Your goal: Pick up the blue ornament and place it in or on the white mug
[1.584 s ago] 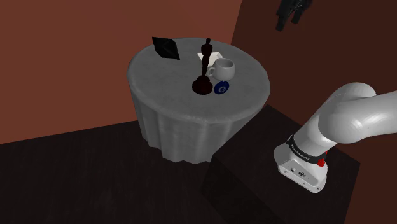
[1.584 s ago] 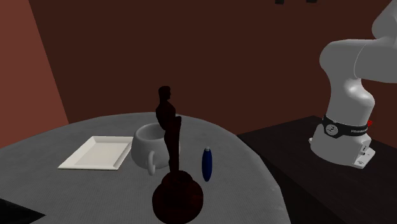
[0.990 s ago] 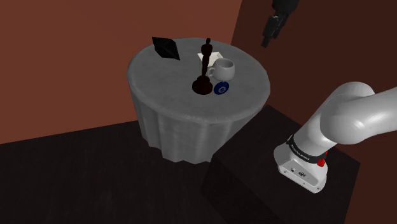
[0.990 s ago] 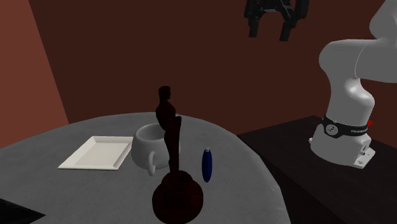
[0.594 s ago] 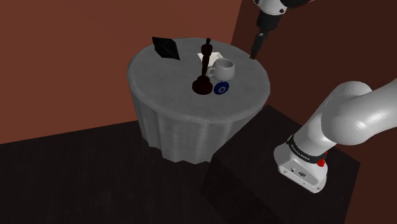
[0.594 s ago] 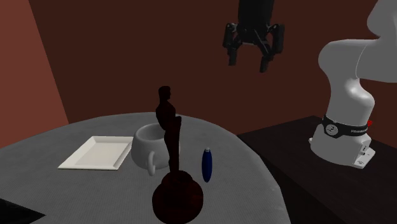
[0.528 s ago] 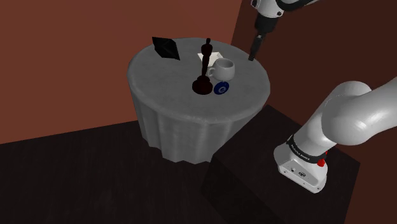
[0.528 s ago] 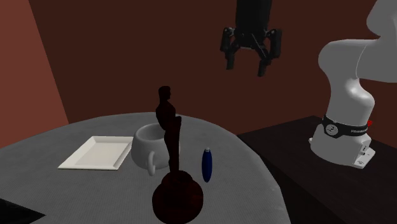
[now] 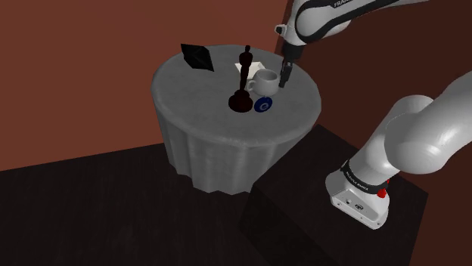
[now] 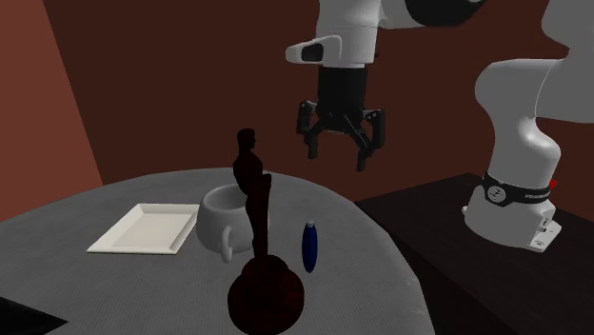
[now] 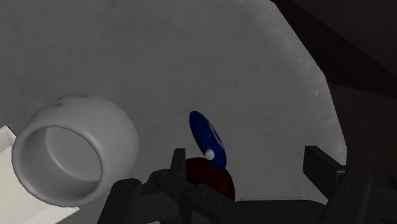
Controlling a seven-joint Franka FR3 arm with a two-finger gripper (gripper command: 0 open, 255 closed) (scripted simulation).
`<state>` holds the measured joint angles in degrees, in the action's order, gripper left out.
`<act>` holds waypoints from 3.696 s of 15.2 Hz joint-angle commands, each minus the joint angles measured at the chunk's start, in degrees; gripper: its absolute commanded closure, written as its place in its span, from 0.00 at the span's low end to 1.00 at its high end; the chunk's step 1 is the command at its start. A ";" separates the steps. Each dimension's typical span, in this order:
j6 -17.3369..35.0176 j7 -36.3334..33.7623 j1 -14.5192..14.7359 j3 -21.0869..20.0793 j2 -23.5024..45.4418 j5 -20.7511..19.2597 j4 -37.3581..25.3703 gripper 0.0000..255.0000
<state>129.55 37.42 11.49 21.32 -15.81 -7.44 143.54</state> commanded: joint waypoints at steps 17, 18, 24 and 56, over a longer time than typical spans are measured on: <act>19.40 28.33 3.42 -0.62 28.23 20.07 -6.03 0.00; 19.41 28.32 3.41 -0.62 28.23 20.06 -6.02 0.00; 19.40 28.33 3.41 -0.62 28.23 20.07 -6.03 0.00; 3.11 20.12 4.72 1.69 13.65 9.18 -9.24 1.00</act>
<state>133.58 57.82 16.25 22.99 -1.39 2.20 134.49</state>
